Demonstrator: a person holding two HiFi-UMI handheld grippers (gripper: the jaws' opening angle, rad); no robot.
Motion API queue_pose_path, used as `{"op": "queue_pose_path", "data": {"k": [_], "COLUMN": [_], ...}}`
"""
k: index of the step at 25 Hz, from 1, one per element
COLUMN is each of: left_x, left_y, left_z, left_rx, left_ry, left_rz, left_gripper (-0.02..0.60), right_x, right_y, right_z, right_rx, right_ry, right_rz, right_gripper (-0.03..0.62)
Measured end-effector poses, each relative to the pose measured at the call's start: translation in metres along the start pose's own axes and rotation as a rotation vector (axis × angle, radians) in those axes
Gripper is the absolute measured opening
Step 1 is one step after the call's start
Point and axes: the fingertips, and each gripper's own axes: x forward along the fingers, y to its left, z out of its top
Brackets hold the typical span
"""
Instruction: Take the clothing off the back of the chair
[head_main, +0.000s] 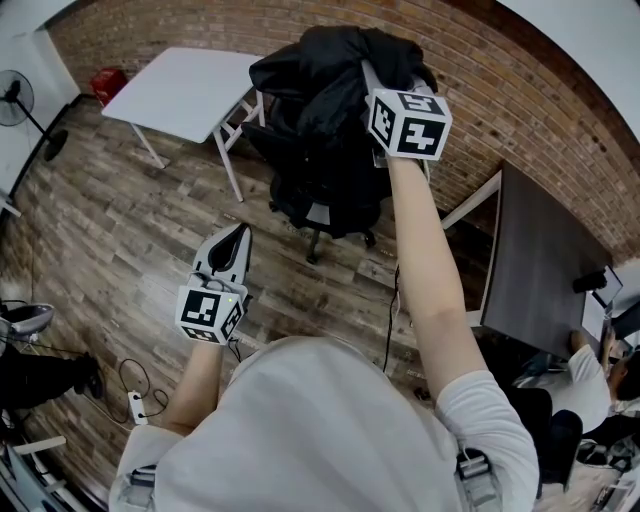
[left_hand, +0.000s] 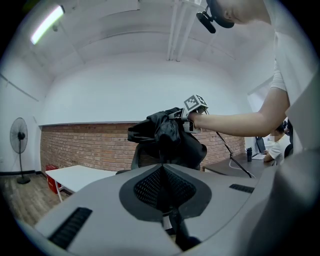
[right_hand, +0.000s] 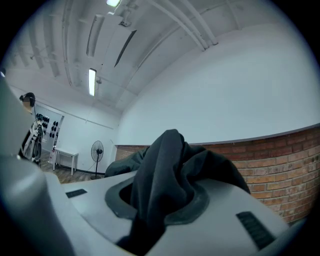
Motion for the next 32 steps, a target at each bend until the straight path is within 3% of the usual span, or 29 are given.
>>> {"op": "queue_pose_path", "data": {"k": [20,32], "left_x": [0.000,-0.006], "left_y": [0.002,0.002], "left_z": [0.005,0.001], "left_rx": [0.004,-0.005], "left_ry": [-0.011,-0.001], "left_rz": [0.003,0.000], "left_gripper": [0.021,0.021], "right_x": [-0.016,-0.026], "right_y": [0.006,0.005], "right_z": [0.048,0.050], "right_rx": [-0.030,-0.027], "right_ry": [-0.086,-0.097], "right_rz": [0.042,0.028], "right_gripper": [0.098,0.098]}}
